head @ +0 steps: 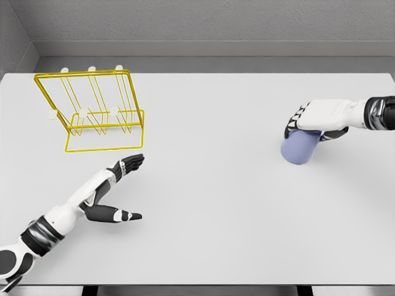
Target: Place the cup on the cup holder with both arms
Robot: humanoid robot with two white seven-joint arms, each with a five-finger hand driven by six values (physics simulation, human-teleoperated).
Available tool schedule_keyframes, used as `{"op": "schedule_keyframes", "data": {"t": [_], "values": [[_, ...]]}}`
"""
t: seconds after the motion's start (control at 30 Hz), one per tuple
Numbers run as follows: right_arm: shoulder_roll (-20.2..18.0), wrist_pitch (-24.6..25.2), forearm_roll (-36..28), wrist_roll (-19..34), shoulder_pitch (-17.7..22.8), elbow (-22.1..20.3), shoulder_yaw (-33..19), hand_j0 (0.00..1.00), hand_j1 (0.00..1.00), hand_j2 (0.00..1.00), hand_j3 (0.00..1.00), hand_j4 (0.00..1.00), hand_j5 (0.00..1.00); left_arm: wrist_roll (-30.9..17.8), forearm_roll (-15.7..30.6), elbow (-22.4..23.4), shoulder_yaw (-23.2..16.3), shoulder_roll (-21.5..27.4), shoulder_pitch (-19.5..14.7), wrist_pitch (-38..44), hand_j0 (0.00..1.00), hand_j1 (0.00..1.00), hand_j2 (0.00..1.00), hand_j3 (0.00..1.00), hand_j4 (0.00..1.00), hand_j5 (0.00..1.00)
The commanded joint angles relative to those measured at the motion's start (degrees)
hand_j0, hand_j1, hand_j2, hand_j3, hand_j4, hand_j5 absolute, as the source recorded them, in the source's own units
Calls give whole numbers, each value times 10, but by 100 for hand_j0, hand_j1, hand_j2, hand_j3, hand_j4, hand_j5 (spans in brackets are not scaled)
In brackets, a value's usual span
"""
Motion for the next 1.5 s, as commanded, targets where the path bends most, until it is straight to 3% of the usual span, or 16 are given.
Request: {"op": "schedule_keyframes", "data": {"t": [0.0,0.07,0.23,0.33,0.47,0.63,0.77,1.13,1.47], "values": [[-1,0,5,0,0,0,0,58,58,58,58,58,58,0,9,1,-2,0,0,12,100,100,100,100,100,100],[-2,0,4,0,0,-1,-2,56,56,56,56,56,56,-1,27,1,-3,1,-1,13,100,100,100,100,100,100],[-10,0,-2,0,-5,-8,-9,50,50,50,50,50,50,-15,125,-2,-4,1,-9,13,100,100,100,100,100,100],[-30,0,-1,0,-7,-44,-9,49,49,49,49,49,49,-16,147,-1,-9,1,-11,16,100,100,100,100,100,100],[-52,0,3,0,-7,-119,-19,49,49,49,49,49,49,-16,144,-2,-11,1,-23,78,100,100,100,100,100,100],[-58,0,5,0,-6,-196,-17,49,49,49,49,49,49,-16,141,0,-12,-1,-26,90,100,100,100,100,100,100],[-52,0,8,0,-6,-229,-16,49,49,49,49,49,49,-16,131,0,-12,-1,-26,86,100,100,100,100,100,100],[31,0,14,0,-11,-232,-10,49,49,49,49,49,49,-16,117,0,-12,-8,-33,87,100,100,100,100,100,100],[118,0,33,0,-41,-233,56,49,49,49,49,49,49,-16,117,0,-12,-8,-33,87,100,100,100,100,100,100]]}}
